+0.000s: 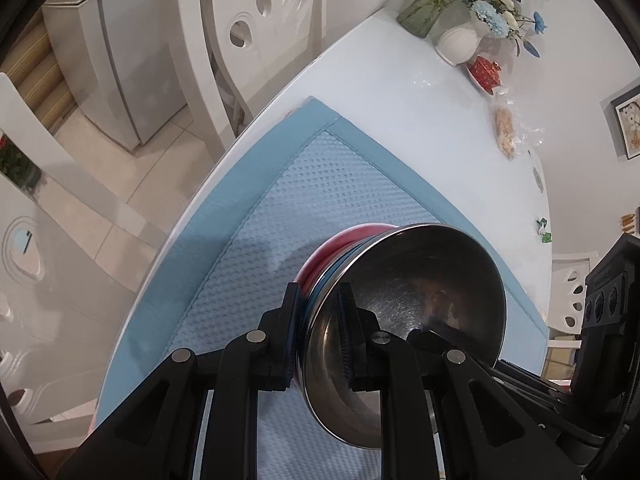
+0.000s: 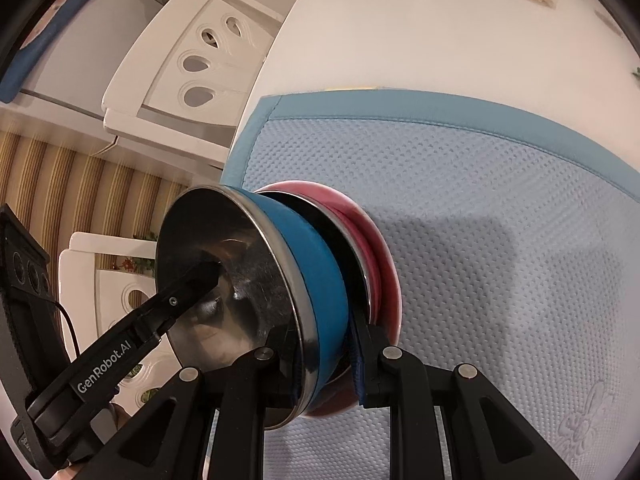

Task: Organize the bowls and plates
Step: 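Lower the blue bowl into the pink steel bowl with both grippers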

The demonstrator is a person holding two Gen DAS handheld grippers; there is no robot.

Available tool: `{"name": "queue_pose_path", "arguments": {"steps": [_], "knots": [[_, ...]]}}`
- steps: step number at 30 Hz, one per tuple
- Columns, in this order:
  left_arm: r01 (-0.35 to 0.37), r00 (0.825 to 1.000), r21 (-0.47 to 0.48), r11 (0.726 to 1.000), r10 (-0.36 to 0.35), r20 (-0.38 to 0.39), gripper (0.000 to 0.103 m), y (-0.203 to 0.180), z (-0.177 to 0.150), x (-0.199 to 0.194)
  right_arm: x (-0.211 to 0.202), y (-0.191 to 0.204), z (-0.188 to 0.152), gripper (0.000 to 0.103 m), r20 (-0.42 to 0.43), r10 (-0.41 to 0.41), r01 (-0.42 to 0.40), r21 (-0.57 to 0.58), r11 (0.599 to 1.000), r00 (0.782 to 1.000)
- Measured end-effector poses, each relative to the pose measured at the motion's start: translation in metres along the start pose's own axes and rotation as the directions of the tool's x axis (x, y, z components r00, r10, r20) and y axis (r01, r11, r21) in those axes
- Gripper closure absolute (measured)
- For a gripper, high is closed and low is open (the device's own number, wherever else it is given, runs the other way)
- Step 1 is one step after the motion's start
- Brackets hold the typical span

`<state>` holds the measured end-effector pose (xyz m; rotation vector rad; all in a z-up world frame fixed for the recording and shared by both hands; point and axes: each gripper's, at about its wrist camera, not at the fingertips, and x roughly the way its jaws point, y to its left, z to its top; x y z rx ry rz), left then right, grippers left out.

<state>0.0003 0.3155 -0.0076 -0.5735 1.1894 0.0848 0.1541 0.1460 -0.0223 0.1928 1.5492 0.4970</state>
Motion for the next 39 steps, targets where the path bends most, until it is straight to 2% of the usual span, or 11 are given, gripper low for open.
{"name": "queue_pose_path", "arguments": {"steps": [23,29,34,36,39], "knots": [[-0.021,1.0,0.0,1.0,0.021,0.001,0.088,0.0,0.001,0.001,-0.008,0.002,0.001,0.084,0.029,-0.039,0.039,0.012,0.999,0.999],[-0.021,1.0,-0.006,1.0,0.022,0.004,0.088,0.002,0.001,-0.002,-0.016,0.007,0.0,0.075,0.053,-0.047,0.047,-0.008,0.999,0.998],[-0.027,1.0,-0.007,1.0,0.027,0.01,0.087,0.004,0.001,-0.006,-0.021,0.008,-0.001,0.074,0.061,-0.053,0.054,-0.004,0.999,0.997],[-0.02,1.0,-0.012,1.0,0.02,0.007,0.086,0.005,0.001,-0.006,-0.024,0.007,-0.001,0.069,0.069,-0.078,0.078,-0.003,0.997,0.995],[-0.029,1.0,-0.021,0.999,0.029,0.004,0.078,0.006,0.001,-0.005,-0.029,0.002,-0.001,0.06,0.092,-0.106,0.107,0.0,0.994,0.99]]}}
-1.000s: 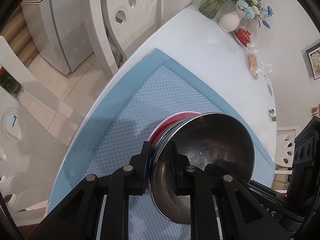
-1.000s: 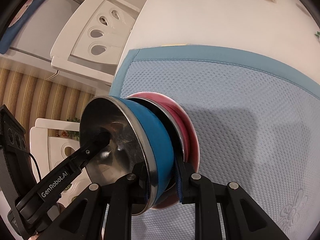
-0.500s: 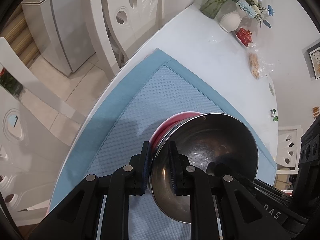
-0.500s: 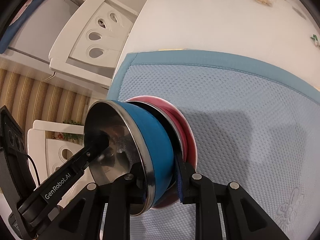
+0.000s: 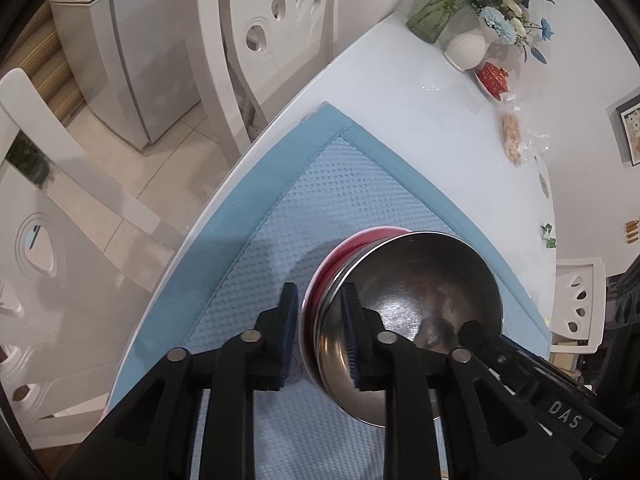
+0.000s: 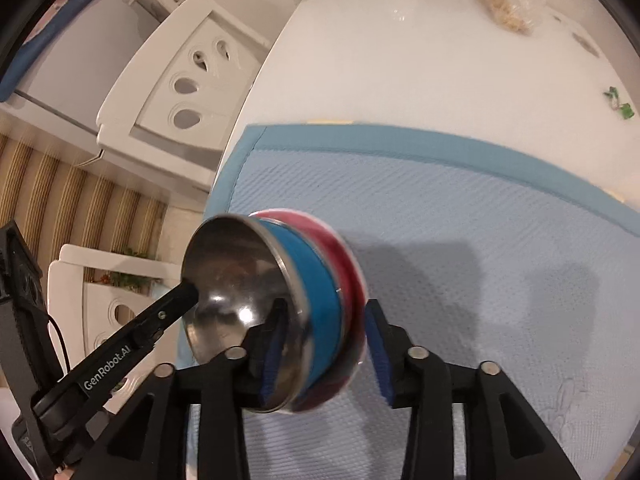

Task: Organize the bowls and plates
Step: 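Lower the blue bowl into the pink steel bowl with both grippers, then grip the nested bowl stack rims with both grippers and lift it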

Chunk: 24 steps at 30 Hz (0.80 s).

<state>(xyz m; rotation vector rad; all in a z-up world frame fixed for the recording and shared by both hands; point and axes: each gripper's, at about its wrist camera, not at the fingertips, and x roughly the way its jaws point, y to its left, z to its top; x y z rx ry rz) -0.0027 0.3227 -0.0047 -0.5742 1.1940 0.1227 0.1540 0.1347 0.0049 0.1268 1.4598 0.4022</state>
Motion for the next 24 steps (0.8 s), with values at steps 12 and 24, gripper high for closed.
{"name": "queue_pose_path", "arguments": {"steps": [12,24], "knots": [[-0.012,0.999,-0.026,1.0,0.011,-0.048,0.028,0.003,0.0,0.019,0.017,-0.022,0.001,0.034,-0.019,0.121,-0.119,0.071,0.99,0.992],[0.098,0.992,-0.013,0.995,-0.099,-0.076,0.057,0.004,-0.006,0.043,0.059,-0.036,0.003,0.037,-0.082,0.187,-0.175,0.132,0.976,0.979]]}}
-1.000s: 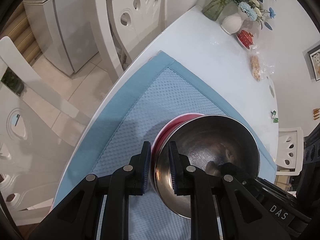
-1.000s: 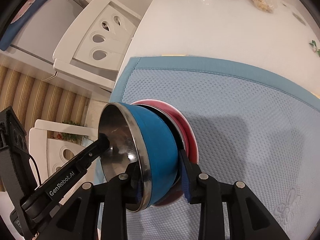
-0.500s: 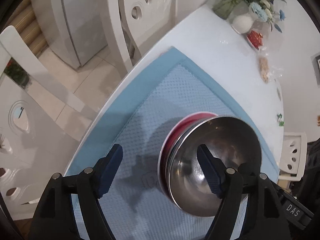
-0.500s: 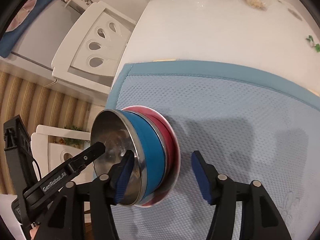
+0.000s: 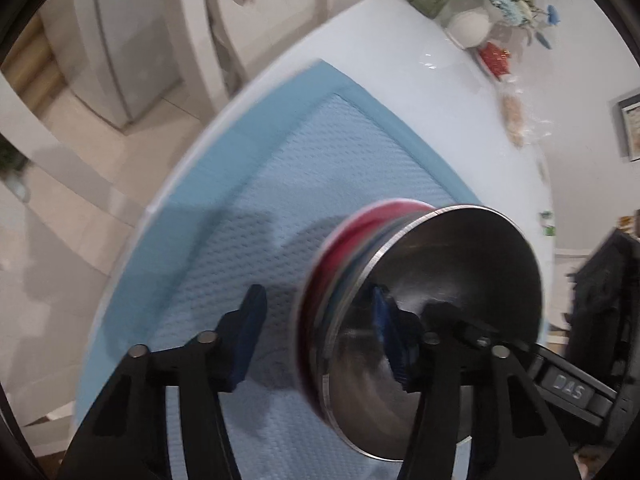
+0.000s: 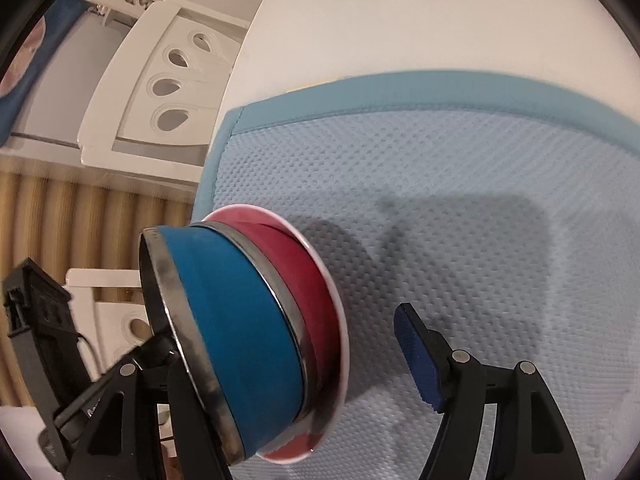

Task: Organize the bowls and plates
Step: 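Grip the nested bowl stack rims with both grippers and lift it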

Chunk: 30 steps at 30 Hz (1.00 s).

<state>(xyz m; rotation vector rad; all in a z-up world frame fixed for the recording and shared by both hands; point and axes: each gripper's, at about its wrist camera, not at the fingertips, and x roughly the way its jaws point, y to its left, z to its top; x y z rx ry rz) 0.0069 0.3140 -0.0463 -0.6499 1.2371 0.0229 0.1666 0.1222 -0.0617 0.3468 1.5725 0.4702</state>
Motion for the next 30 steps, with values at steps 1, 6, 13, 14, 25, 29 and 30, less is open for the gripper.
{"name": "queue_pose_path", "arguments": {"steps": [1,6,13,14,25,29,30], "knots": [[0.007,1.0,0.001,1.0,-0.007,0.005,0.06,-0.001,-0.001,0.0,0.002,-0.001,0.0,0.039,-0.007,0.023,-0.023,0.008,1.0,1.0],[-0.023,0.999,0.045,0.999,0.021,0.038,0.066,-0.01,-0.004,-0.003,0.009,0.003,-0.003,0.049,0.0,0.081,-0.081,0.001,0.997,0.997],[-0.06,0.996,0.063,0.996,0.056,0.063,0.067,-0.014,-0.011,-0.008,0.002,0.009,-0.002,0.053,0.021,0.083,-0.082,-0.061,0.995,0.996],[-0.065,0.996,0.068,0.996,0.06,0.065,0.067,-0.015,-0.013,-0.009,0.0,0.009,-0.002,0.054,0.03,0.086,-0.084,-0.076,0.994,0.996],[-0.079,0.994,0.084,0.993,0.072,0.082,0.067,-0.017,-0.021,-0.019,-0.011,0.01,-0.007,0.059,0.019,0.108,-0.105,-0.119,0.987,0.994],[-0.073,0.993,0.08,0.994,0.065,0.095,0.067,-0.018,-0.023,-0.027,-0.017,0.016,-0.008,0.059,0.023,0.103,-0.099,-0.133,0.986,0.994],[-0.073,0.993,0.079,0.994,0.065,0.098,0.067,-0.019,-0.024,-0.03,-0.019,0.018,-0.009,0.059,0.024,0.103,-0.099,-0.135,0.986,0.994]]}}
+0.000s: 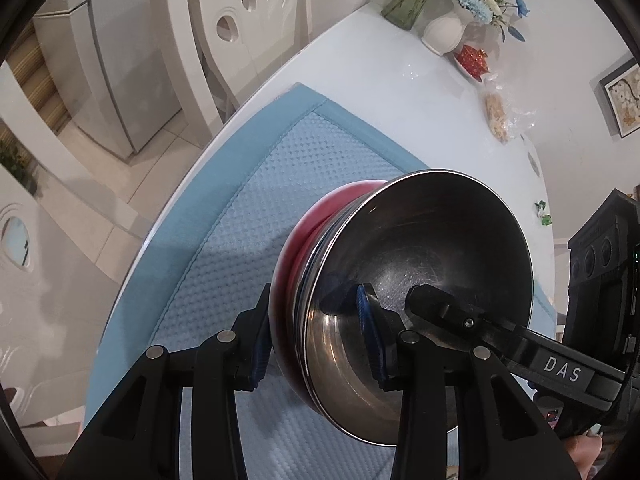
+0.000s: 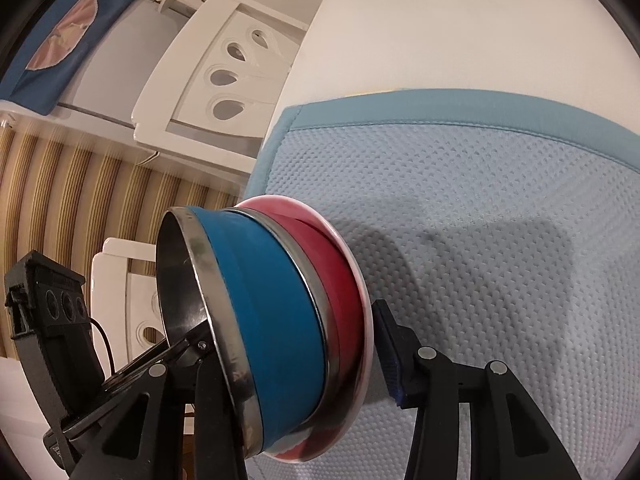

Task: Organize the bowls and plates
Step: 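Grip the nested bowl stack rims with both grippers and lift it, then carry the nested bowl stack with both grippers over the floral plate stack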

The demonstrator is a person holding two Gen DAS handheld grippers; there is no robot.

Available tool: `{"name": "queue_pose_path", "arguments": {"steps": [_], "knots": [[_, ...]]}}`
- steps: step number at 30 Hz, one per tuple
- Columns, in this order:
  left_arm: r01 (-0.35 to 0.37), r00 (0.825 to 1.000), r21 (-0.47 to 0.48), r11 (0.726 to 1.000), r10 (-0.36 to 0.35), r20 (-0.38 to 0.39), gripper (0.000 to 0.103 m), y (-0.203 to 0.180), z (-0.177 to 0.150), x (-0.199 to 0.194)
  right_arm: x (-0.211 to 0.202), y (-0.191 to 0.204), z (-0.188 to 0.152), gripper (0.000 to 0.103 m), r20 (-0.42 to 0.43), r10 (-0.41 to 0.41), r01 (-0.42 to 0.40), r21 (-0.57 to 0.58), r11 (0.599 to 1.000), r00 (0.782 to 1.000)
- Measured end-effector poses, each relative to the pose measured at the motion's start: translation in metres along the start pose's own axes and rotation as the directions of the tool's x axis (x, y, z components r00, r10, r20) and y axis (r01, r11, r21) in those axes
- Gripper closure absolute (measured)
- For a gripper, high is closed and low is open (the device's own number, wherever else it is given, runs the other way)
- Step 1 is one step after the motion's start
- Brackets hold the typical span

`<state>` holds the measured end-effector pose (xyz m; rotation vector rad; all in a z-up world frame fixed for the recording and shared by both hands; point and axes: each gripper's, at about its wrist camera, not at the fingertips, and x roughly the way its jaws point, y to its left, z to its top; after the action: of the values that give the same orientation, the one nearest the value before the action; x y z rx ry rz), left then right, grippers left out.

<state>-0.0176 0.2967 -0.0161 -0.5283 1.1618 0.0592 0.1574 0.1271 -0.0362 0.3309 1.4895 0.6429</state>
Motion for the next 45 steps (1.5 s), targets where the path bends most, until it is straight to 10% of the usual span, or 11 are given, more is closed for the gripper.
{"name": "queue_pose_path", "arguments": {"steps": [45], "knots": [[-0.026,0.999,-0.072,0.997,0.028,0.031,0.068,-0.086,-0.188,-0.094,-0.14,-0.035,-0.165,0.059,-0.096,-0.011,0.01,-0.01,1.0,0.995]]}}
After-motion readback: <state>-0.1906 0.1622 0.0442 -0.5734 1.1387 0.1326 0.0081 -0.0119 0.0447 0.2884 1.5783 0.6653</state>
